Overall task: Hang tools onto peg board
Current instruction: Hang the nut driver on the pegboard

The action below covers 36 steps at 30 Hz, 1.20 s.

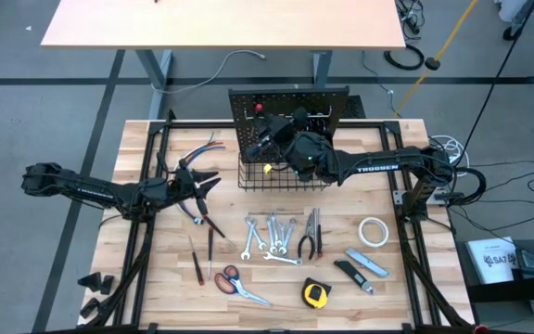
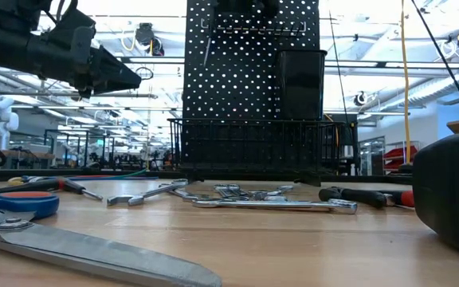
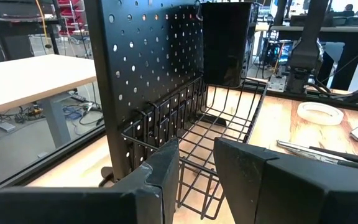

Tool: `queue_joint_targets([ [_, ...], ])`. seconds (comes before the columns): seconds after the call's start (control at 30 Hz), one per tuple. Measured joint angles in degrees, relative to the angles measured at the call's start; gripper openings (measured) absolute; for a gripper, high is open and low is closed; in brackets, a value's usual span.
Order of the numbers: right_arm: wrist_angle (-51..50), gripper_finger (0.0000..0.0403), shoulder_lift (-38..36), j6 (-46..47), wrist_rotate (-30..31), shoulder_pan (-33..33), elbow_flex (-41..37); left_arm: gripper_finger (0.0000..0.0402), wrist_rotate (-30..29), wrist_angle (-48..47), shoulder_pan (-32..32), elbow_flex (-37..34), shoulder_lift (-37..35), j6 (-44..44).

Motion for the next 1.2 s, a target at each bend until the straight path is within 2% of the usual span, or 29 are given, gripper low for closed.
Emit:
queue_joint_targets([
  [0.57,-0.37,0.0096,-0.24,-4.78,-0.26,-0.1,0.0,0.0107,0.0,-0.24,0.0,0.0,0.0,0.0],
  [0.87,-1.84,0.0096,-2.69,-6.8,-0.14,1.41,0.0,0.0107,0.0,-0.28,0.0,0.0,0.0,0.0],
  [1.03,-7.21,0.0096,-5.52,-5.54,0.23,3.7,0.0,0.0107,0.0,-0.6,0.0,0.0,0.0,0.0],
  [1.2,-19.33,0.0096,-9.38,-0.75,0.0,7.73,0.0,0.0107,0.0,-0.98,0.0,0.0,0.0,0.0],
])
